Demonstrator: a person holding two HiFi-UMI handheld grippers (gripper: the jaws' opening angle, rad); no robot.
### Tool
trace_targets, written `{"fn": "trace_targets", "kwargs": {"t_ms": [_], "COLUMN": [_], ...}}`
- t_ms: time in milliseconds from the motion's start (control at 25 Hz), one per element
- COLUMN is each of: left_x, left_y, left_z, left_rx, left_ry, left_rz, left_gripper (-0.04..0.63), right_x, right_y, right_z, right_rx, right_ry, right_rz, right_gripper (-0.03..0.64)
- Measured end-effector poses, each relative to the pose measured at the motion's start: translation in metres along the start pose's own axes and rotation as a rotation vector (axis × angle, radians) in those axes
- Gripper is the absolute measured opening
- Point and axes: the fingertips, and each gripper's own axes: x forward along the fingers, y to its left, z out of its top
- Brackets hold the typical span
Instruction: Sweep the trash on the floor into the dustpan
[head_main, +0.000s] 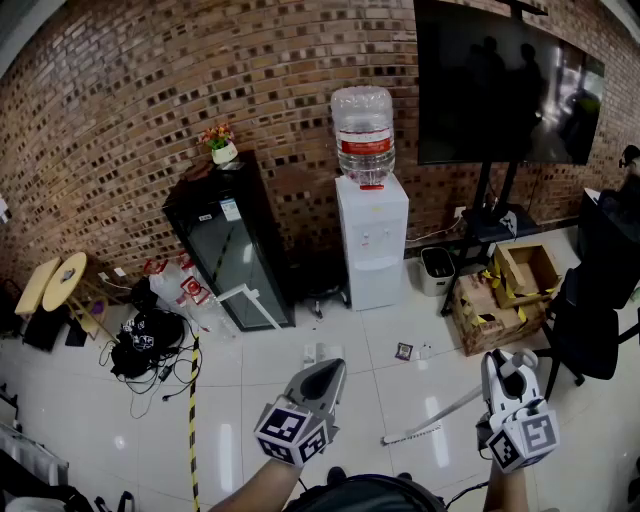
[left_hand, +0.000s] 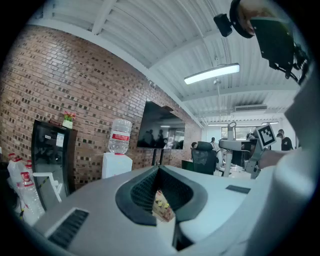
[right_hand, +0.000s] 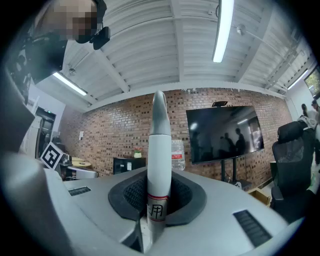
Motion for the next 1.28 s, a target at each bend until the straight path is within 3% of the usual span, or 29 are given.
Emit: {"fn": "trace_targets", "kwargs": {"t_ms": [360, 600, 960, 1280], "left_x": [-0.022, -0.024, 0.05, 0.142], "left_y": [0.054, 0.079, 0.105, 0.104], "left_z": [0.0, 0.006, 0.005, 0.025], "left_rx": [-0.016, -0.001, -0.053, -0.01], "left_ry": [-0.015, -0.02, 0.003, 0.016], "left_rz": [-0.012, -0.108, -0.051, 0.045], "left_gripper": [0.003, 0.005, 0.003, 0.003], "right_x": [0.032, 0.063, 0.12, 0.166], "right_y": [0.035, 0.043, 0.001, -0.061], "right_z": [0.009, 0.009, 0.006, 0.001], "right_rx": [-0.018, -0.022, 0.01, 0.026], "right_ry": [-0.03, -0.023, -0.018, -0.01], "right_rz": [-0.02, -0.057, -0.009, 0.107], "right_gripper": [0.071, 0.071, 0.071, 0.071]}}
